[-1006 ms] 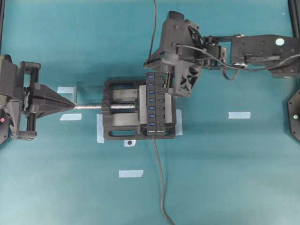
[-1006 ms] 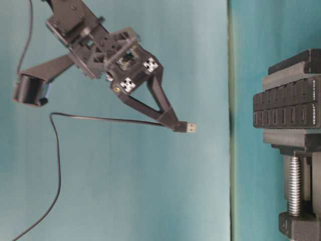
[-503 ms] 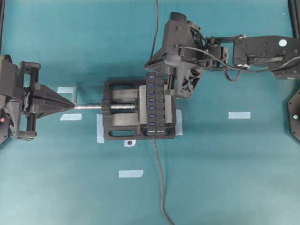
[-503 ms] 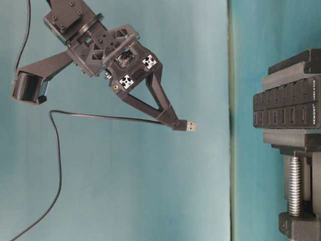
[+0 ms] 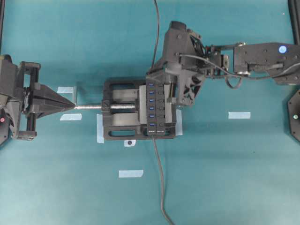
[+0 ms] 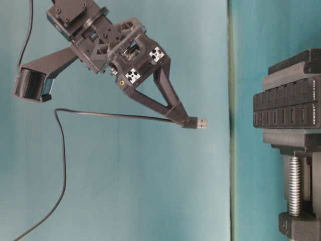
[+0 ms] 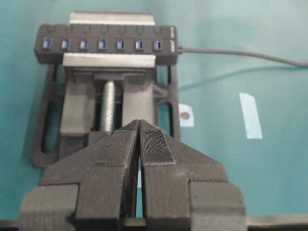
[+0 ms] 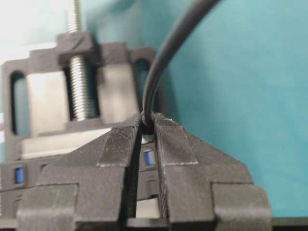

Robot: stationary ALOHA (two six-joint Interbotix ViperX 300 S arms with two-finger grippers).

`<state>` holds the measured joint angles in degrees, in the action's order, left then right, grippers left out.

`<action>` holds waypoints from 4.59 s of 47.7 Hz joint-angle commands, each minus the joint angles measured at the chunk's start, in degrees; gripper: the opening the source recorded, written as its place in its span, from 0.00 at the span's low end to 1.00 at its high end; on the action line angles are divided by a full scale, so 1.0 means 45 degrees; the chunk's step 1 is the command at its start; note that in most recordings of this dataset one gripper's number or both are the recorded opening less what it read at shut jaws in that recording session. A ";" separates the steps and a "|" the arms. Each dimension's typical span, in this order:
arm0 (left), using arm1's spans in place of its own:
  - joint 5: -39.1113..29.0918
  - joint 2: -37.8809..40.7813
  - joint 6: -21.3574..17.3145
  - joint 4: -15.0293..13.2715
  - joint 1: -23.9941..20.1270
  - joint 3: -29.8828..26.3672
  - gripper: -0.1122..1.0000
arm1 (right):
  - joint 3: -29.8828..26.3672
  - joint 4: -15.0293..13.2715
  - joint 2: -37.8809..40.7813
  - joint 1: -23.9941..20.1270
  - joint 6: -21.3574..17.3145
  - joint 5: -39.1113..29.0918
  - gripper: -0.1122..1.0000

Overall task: Insert the USB into the center port of the fixed hub
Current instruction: 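Carry the held plug over the hub's center port, then push the plug down into the center port with the right gripper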

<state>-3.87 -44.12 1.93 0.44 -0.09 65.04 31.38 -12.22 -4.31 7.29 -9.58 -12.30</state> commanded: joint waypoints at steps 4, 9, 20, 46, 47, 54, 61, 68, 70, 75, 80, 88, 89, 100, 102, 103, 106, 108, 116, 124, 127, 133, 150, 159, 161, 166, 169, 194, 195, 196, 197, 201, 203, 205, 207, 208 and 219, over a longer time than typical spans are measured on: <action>0.0059 0.0020 0.0020 0.0020 -0.0020 -0.0332 0.10 | -0.0059 0.0000 -0.0371 -0.0273 -0.0195 0.0078 0.17; 0.0059 0.0020 0.0020 0.0020 -0.0020 -0.0332 0.10 | 0.0020 0.0020 -0.0371 -0.0371 -0.0195 0.0078 0.17; 0.0078 0.0020 0.0020 0.0020 0.0000 -0.0332 0.10 | 0.0059 0.0000 -0.0312 -0.0410 -0.0176 0.0098 0.17; 0.0098 0.0020 0.0039 0.0020 0.0000 -0.0332 0.10 | 0.0254 0.0020 0.0469 -0.0664 -0.0176 0.0508 0.17; 0.0098 0.0020 0.0039 0.0020 -0.0020 -0.0332 0.10 | 0.0273 0.0020 0.0488 -0.0664 -0.0176 0.0547 0.17; 0.0098 0.0020 0.0039 0.0020 -0.0020 -0.0332 0.10 | 0.0410 0.0020 0.0645 -0.0664 -0.0176 0.0625 0.17; 0.0098 0.0020 0.0039 0.0020 -0.0020 -0.0312 0.10 | 0.0469 0.0000 0.0801 -0.0664 -0.0156 0.0684 0.17; 0.0117 0.0020 0.0039 0.0020 -0.0020 -0.0312 0.10 | 0.0449 0.0020 0.0918 -0.0664 -0.0137 0.0957 0.17; 0.0117 0.0020 0.0039 0.0020 -0.0020 -0.0312 0.10 | 0.0469 0.0000 0.0938 -0.0664 -0.0137 0.0977 0.17; 0.0117 0.0020 0.0039 0.0020 -0.0020 -0.0312 0.10 | 0.0469 0.0020 0.1055 -0.0664 -0.0117 0.0977 0.17; 0.0098 0.0020 0.0039 0.0020 -0.0020 -0.0312 0.10 | 0.0469 0.0020 0.1133 -0.0664 -0.0117 0.0977 0.17; 0.0117 0.0020 0.0039 0.0020 -0.0020 -0.0312 0.10 | 0.0469 0.0000 0.1270 -0.0664 -0.0117 0.0977 0.17; 0.0117 0.0020 0.0039 0.0020 0.0000 -0.0312 0.10 | 0.0469 0.0020 0.1270 -0.0664 -0.0098 0.0977 0.17; 0.0117 0.0020 0.0039 0.0020 -0.0020 -0.0293 0.10 | 0.0488 0.0000 0.1348 -0.0664 -0.0098 0.0918 0.17; 0.0117 0.0020 0.0039 0.0020 -0.0020 -0.0293 0.10 | 0.0508 0.0020 0.1348 -0.0684 -0.0078 0.0918 0.17; 0.0117 0.0020 0.0039 0.0020 -0.0020 -0.0293 0.10 | 0.0508 0.0020 0.1348 -0.0684 -0.0098 0.0898 0.17; 0.0117 0.0020 0.0039 0.0020 -0.0020 -0.0293 0.10 | 0.0508 0.0020 0.1348 -0.0684 -0.0098 0.0879 0.17; 0.0117 0.0020 0.0039 0.0000 -0.0020 -0.0293 0.10 | 0.0508 0.0020 0.1348 -0.0684 -0.0098 0.0879 0.17; 0.0098 0.0020 0.0039 0.0000 -0.0020 -0.0273 0.10 | 0.0547 0.0020 0.1387 -0.0781 -0.0098 0.0879 0.17; 0.0117 0.0020 0.0039 0.0000 -0.0020 -0.0293 0.10 | 0.0625 0.0020 0.1445 -0.0801 -0.0098 0.0879 0.17; 0.0117 0.0020 0.0039 0.0000 0.0000 -0.0293 0.10 | 0.0625 0.0020 0.1445 -0.0801 -0.0098 0.0879 0.17; 0.0117 0.0020 0.0039 0.0020 0.0000 -0.0312 0.10 | 0.0625 0.0020 0.1484 -0.0801 -0.0098 0.0879 0.17; 0.0117 0.0020 0.0078 0.0020 0.0000 -0.0312 0.10 | 0.0625 0.0020 0.1699 -0.0762 -0.0098 0.1074 0.17; 0.0117 0.0020 0.0078 0.0020 -0.0020 -0.0332 0.10 | 0.0625 0.0000 0.1699 -0.0586 -0.0137 0.1348 0.17; 0.0117 0.0020 0.0078 0.0020 0.0000 -0.0332 0.10 | 0.0625 0.0020 0.1719 -0.0547 -0.0137 0.1445 0.17; 0.0117 0.0020 0.0078 0.0020 -0.0020 -0.0312 0.10 | 0.0625 0.0020 0.1719 -0.0410 -0.0137 0.1660 0.17; 0.0117 0.0020 0.0078 0.0020 -0.0020 -0.0332 0.10 | 0.0625 0.0000 0.1719 -0.0391 -0.0117 0.1680 0.17; 0.0117 0.0020 0.0098 0.0020 -0.0020 -0.0254 0.10 | 0.0996 0.0020 0.1680 -0.0488 -0.0176 0.1465 0.17; 0.0117 0.0020 0.0117 0.0000 -0.0020 -0.0254 0.10 | 0.1016 0.0020 0.1680 -0.0488 -0.0176 0.1426 0.17; 0.0117 0.0020 0.0137 0.0020 -0.0020 -0.0254 0.10 | 0.1035 0.0020 0.1680 -0.0508 -0.0176 0.1406 0.17; 0.0117 0.0020 0.0156 0.0020 -0.0020 -0.0254 0.10 | 0.1055 0.0020 0.1699 -0.0508 -0.0176 0.1367 0.17; 0.0117 0.0020 0.0234 0.0020 -0.0020 -0.0234 0.10 | 0.1074 0.0020 0.1719 -0.0527 -0.0176 0.1250 0.17; 0.0117 0.0020 0.0254 0.0020 -0.0020 -0.0234 0.10 | 0.1074 0.0020 0.1738 -0.0547 -0.0176 0.1211 0.17; 0.0117 0.0020 0.0254 0.0020 0.0000 -0.0215 0.10 | 0.1074 0.0020 0.1777 -0.0547 -0.0176 0.1172 0.17; 0.0117 0.0020 0.0273 0.0020 -0.0020 -0.0234 0.10 | 0.1074 0.0020 0.1797 -0.0566 -0.0176 0.1152 0.17; 0.0117 0.0039 0.0273 0.0000 -0.0020 -0.0215 0.10 | 0.1094 0.0000 0.1797 -0.0566 -0.0176 0.1152 0.17; 0.0117 0.0020 0.0273 0.0020 -0.0020 -0.0215 0.10 | 0.1035 0.0020 0.1836 -0.0566 -0.0156 0.1152 0.17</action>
<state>-3.87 -44.12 3.08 0.44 -0.09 65.04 36.21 -12.22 4.13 4.92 -9.67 -6.68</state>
